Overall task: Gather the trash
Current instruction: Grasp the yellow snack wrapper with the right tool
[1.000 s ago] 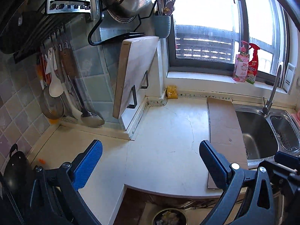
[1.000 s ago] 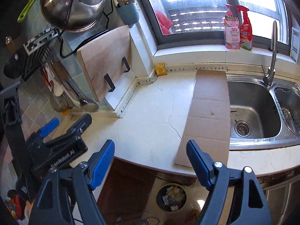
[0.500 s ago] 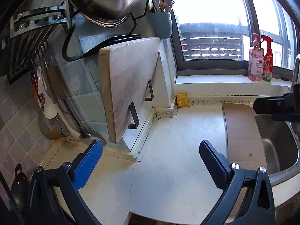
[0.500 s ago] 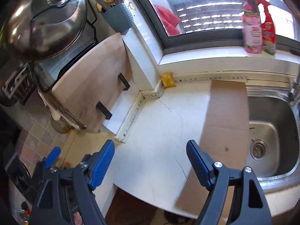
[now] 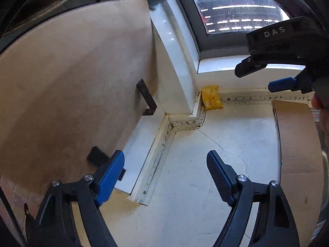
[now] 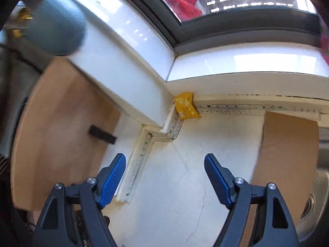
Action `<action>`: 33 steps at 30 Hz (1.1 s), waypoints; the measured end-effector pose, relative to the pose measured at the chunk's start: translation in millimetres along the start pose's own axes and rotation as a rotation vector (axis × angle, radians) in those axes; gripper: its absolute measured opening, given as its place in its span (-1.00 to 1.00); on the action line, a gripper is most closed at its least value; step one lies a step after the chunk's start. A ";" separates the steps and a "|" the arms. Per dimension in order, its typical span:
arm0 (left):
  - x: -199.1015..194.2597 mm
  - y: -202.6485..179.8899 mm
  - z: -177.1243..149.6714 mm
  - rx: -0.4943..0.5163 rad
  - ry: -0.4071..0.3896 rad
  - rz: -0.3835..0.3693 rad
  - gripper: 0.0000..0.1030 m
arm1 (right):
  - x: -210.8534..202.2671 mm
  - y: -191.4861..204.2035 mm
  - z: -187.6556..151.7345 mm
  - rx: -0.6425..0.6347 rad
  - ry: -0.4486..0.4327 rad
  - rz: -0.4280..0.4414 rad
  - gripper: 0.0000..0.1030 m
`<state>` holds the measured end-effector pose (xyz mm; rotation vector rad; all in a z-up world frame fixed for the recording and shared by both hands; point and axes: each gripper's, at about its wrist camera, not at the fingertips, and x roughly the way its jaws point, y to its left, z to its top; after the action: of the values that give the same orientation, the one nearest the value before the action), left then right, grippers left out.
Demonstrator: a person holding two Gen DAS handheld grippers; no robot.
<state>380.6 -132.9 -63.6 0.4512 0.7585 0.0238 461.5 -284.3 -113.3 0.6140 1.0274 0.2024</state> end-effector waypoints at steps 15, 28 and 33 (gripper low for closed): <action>145.5 -28.9 6.3 -0.056 0.134 0.084 0.20 | 174.4 -32.9 49.5 -0.087 0.041 -0.108 0.44; 144.8 -13.4 -9.2 -0.102 0.157 0.118 0.20 | 203.3 -32.4 50.2 -0.144 0.029 -0.076 -0.74; 128.5 -13.2 -17.3 -0.088 0.169 0.115 0.20 | 175.5 -30.2 30.5 -0.076 0.047 0.011 -0.92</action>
<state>461.0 -115.0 -164.6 0.4116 0.8925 0.2045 574.1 -244.3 -248.7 0.5483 1.0567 0.2653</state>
